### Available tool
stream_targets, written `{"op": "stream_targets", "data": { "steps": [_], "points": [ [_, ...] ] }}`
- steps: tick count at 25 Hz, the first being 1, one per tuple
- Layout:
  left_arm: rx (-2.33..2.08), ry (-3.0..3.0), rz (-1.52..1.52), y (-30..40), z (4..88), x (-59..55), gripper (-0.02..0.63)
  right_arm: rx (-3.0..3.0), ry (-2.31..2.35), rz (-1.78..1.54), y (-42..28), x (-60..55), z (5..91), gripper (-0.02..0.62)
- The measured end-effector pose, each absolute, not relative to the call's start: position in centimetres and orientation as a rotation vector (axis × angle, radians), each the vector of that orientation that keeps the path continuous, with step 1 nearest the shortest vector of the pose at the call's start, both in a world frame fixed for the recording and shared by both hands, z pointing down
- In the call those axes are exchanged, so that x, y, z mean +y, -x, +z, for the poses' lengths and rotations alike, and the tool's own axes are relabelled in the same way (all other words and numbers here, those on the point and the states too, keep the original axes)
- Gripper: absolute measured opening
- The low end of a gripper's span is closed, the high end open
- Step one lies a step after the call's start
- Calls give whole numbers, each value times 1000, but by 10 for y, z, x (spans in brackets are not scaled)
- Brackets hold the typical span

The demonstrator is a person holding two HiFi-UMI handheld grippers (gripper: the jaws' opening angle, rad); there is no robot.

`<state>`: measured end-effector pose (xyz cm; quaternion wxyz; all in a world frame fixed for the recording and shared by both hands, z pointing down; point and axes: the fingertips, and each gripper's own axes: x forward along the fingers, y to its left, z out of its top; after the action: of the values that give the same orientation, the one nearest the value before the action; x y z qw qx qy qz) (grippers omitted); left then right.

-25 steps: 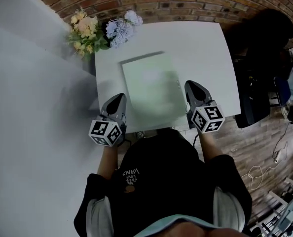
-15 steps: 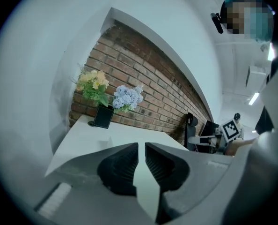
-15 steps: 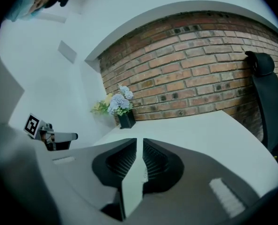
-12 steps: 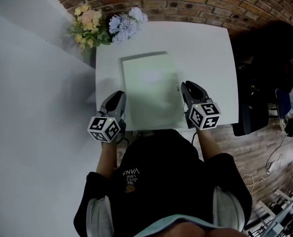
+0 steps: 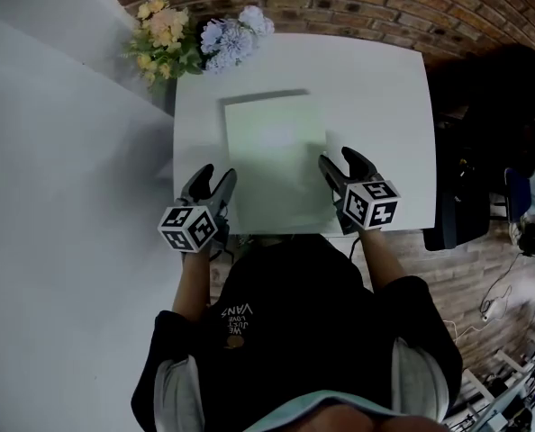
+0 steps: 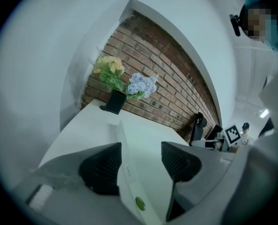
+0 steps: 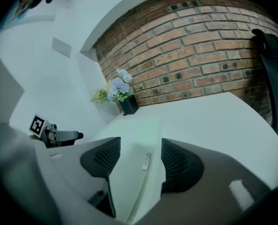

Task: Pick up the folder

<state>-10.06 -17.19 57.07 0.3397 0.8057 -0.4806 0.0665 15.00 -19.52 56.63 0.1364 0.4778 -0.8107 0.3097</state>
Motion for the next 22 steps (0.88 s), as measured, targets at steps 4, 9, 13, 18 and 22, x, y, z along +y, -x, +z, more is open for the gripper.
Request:
{"op": "stream_targets", "data": {
  "steps": [4,9,13,18,22],
  "points": [
    [-1210,-2062,191,96,581,-170,295,-2324,-1336,946,-146,-193,578,307],
    [-1163,-2023,225,90,593,-169,326,-2298,-1276,1010,-140,-191,590,344],
    [-1130,-1982,253,86,603,-168,364,-2282,-1235,1072,-135,-191,599,367],
    [-1080,-1937,276,77,615,-163,393,-2245,-1165,1135,-132,-187,613,391],
    [-1044,-1918,286,69,623,-161,394,-2227,-1127,1173,-133,-185,622,399]
  ]
}}
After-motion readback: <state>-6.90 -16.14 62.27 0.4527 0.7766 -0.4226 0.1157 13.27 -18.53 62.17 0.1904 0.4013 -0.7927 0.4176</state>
